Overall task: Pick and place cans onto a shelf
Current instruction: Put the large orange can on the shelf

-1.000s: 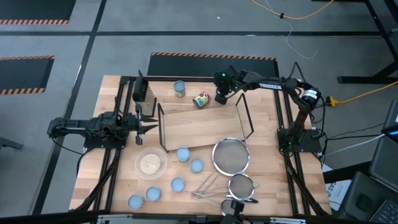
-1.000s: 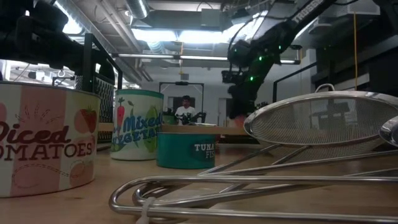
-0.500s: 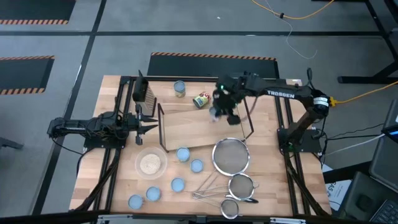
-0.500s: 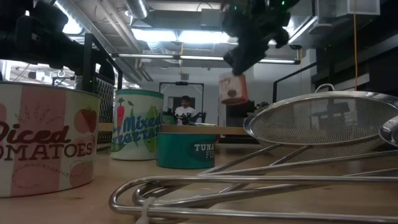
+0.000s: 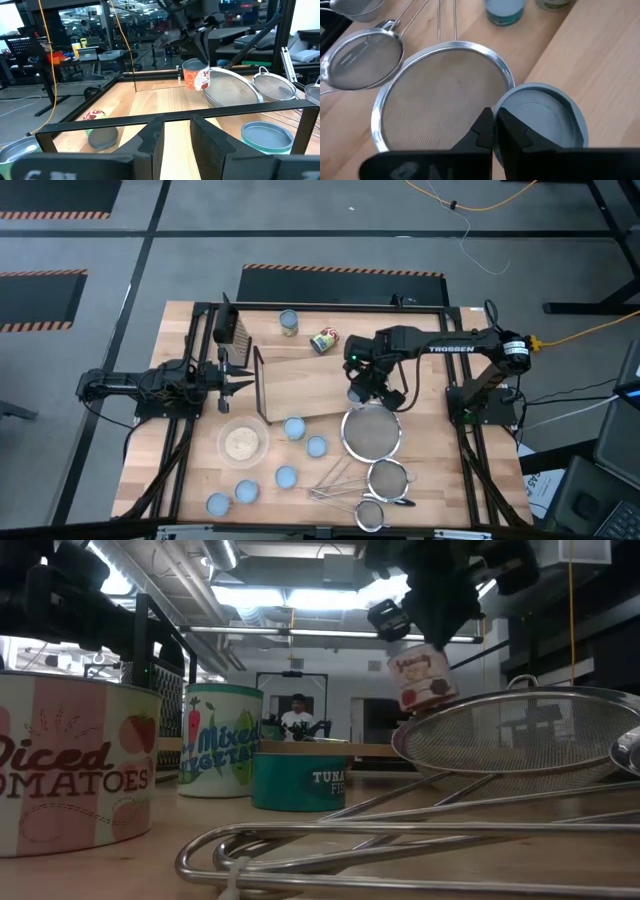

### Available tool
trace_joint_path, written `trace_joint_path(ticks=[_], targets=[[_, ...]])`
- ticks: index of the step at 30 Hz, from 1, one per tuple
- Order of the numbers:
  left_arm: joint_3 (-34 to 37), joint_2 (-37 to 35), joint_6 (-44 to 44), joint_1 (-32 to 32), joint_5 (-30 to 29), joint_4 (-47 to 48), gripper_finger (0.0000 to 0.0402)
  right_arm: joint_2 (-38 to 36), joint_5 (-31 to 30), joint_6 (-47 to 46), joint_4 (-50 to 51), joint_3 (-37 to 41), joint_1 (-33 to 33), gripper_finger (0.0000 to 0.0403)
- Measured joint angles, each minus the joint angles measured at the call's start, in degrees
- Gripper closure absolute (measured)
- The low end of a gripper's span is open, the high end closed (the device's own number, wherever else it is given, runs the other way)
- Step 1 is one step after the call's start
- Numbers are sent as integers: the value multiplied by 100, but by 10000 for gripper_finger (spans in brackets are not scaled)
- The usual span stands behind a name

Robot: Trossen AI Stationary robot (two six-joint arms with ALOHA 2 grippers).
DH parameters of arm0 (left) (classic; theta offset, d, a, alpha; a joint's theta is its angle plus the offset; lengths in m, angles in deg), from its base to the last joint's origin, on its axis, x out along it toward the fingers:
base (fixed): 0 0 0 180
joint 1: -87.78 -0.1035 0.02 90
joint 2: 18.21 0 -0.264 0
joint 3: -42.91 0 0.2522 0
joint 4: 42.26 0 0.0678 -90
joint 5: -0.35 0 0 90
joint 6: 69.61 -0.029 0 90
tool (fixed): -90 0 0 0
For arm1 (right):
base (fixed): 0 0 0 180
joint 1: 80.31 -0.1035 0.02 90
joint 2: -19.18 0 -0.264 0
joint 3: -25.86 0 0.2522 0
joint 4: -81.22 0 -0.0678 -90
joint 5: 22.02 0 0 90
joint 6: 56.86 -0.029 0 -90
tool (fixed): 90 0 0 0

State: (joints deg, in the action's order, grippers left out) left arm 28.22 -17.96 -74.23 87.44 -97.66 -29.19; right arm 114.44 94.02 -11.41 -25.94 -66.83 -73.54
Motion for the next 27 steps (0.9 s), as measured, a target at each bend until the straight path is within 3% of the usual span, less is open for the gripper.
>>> trace_joint_path(ticks=[12, 27], targets=[[0, 0, -2, -1, 0, 0, 315, 2, -97, 39, -2061, 928, 50, 387], [0, 0, -4, -2, 0, 0, 315, 4, -98, 11, -2193, 1267, 50, 378]])
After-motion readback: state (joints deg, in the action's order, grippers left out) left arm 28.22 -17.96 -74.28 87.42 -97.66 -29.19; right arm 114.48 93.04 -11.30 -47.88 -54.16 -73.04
